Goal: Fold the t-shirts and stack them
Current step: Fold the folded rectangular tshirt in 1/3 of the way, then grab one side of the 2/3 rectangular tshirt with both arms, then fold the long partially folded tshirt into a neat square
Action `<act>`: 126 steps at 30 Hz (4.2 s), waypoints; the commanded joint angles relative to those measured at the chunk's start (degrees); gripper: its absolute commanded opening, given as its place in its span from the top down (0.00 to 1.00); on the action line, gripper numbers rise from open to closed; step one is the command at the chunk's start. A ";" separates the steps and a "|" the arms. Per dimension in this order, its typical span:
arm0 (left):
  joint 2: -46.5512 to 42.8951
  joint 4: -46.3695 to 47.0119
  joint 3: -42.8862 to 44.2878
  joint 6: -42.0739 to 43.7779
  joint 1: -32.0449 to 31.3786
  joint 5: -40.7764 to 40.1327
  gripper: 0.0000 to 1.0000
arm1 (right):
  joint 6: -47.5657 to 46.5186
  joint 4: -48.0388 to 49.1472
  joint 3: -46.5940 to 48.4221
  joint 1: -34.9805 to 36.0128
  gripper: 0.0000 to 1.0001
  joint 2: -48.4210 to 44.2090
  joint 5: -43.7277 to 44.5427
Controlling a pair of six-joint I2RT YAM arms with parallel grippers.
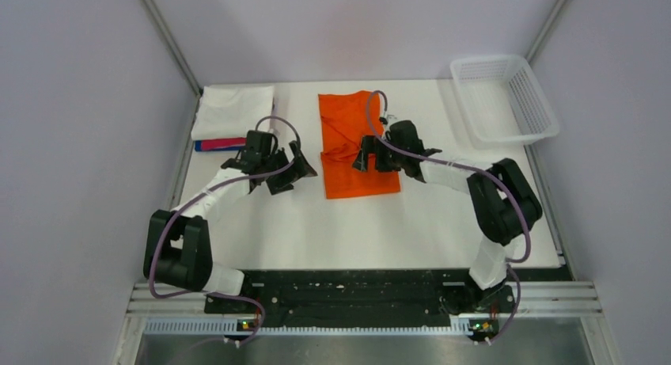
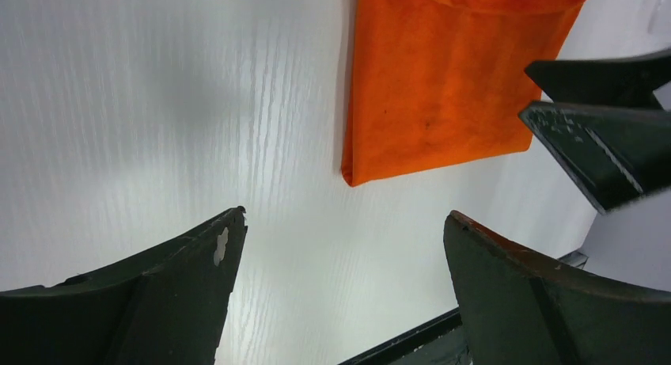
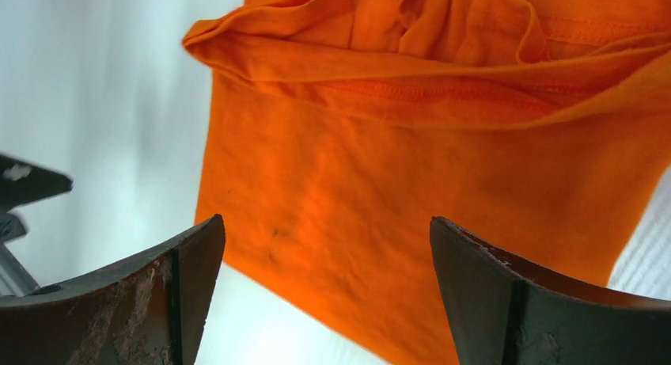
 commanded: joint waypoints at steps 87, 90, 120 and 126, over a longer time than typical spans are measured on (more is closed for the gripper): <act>-37.57 -11.25 -11.33 -2.92 -16.09 -11.10 1.00 | 11.48 -13.69 -22.63 0.80 1.00 -48.89 -14.34; -32.83 -9.65 -7.70 -3.01 -14.79 -15.82 1.00 | 12.31 -9.06 -19.40 -1.80 1.00 -43.91 -16.51; 26.14 4.45 28.64 2.28 6.88 6.90 1.00 | 32.28 37.73 1.09 -19.65 1.00 13.49 -31.30; 33.66 4.28 34.93 1.74 6.80 7.38 0.94 | 29.19 33.93 6.56 -20.53 0.99 20.33 -29.35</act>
